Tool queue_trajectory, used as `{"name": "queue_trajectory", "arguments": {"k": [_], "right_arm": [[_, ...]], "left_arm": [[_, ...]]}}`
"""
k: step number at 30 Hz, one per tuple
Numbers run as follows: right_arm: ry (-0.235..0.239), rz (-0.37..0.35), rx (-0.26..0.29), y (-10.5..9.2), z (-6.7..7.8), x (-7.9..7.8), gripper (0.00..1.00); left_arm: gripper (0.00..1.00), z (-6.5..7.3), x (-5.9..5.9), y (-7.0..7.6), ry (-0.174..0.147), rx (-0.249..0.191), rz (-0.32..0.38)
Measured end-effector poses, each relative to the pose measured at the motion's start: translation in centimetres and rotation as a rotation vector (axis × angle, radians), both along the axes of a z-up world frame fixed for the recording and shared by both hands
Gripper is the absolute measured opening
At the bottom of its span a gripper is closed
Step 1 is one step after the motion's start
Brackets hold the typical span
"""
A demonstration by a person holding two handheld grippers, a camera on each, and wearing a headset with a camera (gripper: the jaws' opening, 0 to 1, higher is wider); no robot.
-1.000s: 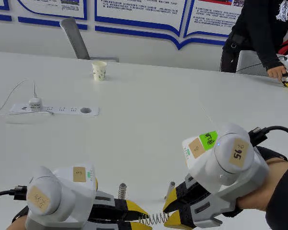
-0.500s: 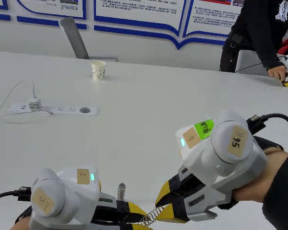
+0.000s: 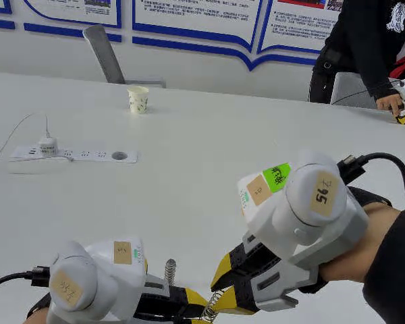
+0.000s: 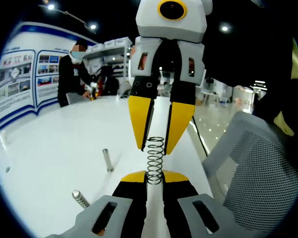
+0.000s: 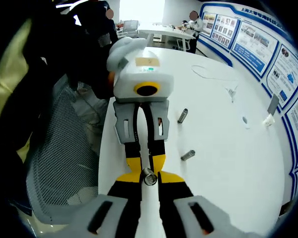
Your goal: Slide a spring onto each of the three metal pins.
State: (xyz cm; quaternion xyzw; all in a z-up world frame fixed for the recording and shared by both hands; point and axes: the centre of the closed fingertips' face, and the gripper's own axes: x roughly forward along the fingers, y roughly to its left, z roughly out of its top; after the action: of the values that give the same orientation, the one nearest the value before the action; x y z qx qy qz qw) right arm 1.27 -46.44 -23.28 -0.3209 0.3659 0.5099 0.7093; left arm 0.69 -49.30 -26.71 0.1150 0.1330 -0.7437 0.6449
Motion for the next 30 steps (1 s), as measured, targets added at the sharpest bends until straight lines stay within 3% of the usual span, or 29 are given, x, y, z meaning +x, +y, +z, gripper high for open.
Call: {"name": "queue_trajectory", "arguments": {"k": [15,30], "right_arm": [[0.042,-0.022,0.001,-0.27,-0.91,-0.30,0.14],[0.029,-0.025,0.003,-0.29,-0.75,-0.03,0.12]], "left_arm": [[0.10,0.32,-0.16,-0.20,-0.024,-0.018,-0.009],[0.13,0.45,0.20,-0.21,-0.017,-0.020,0.015]]}}
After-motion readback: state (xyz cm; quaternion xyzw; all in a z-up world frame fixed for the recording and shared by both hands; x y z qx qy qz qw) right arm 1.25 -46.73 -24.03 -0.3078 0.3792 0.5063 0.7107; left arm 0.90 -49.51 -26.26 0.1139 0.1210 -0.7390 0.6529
